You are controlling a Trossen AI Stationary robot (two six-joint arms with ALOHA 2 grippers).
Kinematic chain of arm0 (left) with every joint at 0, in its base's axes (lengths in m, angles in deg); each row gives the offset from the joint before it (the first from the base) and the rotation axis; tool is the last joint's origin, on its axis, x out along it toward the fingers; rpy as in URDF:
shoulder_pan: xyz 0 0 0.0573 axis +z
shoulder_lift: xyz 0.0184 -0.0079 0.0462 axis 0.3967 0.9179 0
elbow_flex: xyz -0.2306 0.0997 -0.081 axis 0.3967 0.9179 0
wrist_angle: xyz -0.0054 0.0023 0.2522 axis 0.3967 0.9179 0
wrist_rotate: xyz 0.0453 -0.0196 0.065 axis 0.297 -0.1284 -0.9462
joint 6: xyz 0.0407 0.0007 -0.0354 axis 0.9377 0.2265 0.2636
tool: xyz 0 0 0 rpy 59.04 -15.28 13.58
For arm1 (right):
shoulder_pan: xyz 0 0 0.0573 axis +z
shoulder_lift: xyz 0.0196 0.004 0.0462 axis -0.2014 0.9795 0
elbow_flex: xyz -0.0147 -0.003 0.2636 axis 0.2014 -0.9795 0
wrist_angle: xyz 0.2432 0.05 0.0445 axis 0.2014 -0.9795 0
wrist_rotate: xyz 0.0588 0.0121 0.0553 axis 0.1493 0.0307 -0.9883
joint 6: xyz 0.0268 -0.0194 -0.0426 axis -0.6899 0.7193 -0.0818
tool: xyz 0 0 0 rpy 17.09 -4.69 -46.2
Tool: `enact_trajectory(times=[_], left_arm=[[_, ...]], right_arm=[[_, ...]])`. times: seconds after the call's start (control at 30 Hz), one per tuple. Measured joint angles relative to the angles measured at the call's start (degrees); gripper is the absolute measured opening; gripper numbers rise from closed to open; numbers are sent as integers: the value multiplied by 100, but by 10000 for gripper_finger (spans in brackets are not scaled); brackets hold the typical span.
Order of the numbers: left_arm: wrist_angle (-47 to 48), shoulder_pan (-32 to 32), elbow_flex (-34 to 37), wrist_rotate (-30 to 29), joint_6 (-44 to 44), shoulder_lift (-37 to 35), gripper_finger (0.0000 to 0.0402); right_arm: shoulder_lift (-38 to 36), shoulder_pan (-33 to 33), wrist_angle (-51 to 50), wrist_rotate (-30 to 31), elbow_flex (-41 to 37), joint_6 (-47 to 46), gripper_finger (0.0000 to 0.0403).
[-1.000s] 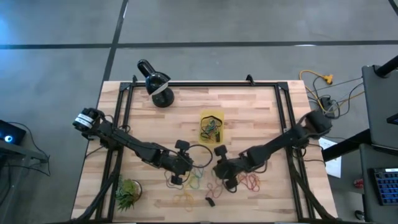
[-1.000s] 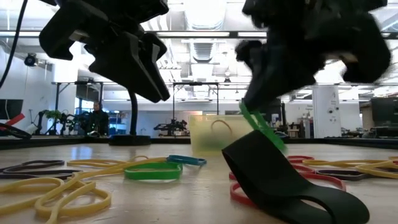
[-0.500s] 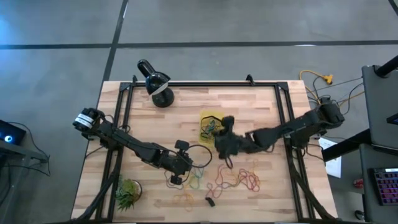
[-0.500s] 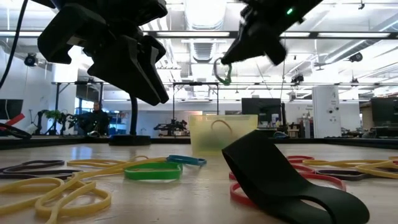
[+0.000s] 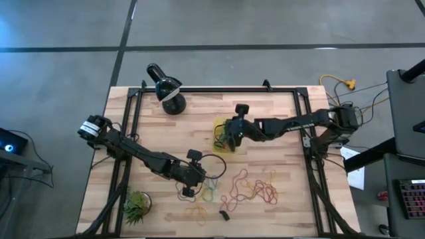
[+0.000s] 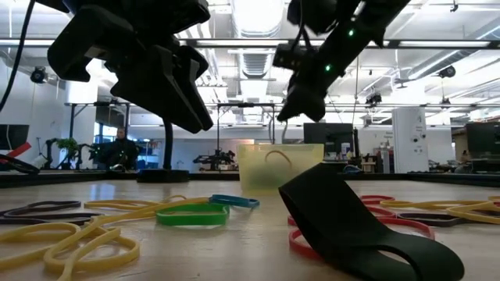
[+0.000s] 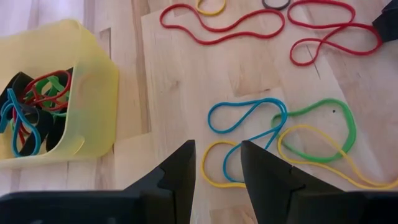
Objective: Pick and place rubber bands into bin
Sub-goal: Put the green rubber band into the yellow bin, then put the blue rubber band into the yellow bin
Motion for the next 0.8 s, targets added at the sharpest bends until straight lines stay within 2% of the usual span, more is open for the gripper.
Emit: enact_trajectory(times=[0.2,0.33,0.6,0.8], left_arm=[[10,-1,4,0,0,0,114],[19,-1,13,0,0,0,114],[17,-1,13,0,-2,0,114],[14,-1,52,1,-54,0,114]], right_arm=[[269,-306,5,-761,-2,-106,14],[362,-372,14,-1445,-2,-112,36],[201,-374,-40,-1379,-2,-260,109],[-86,-322,-309,-1237,-2,-330,143]])
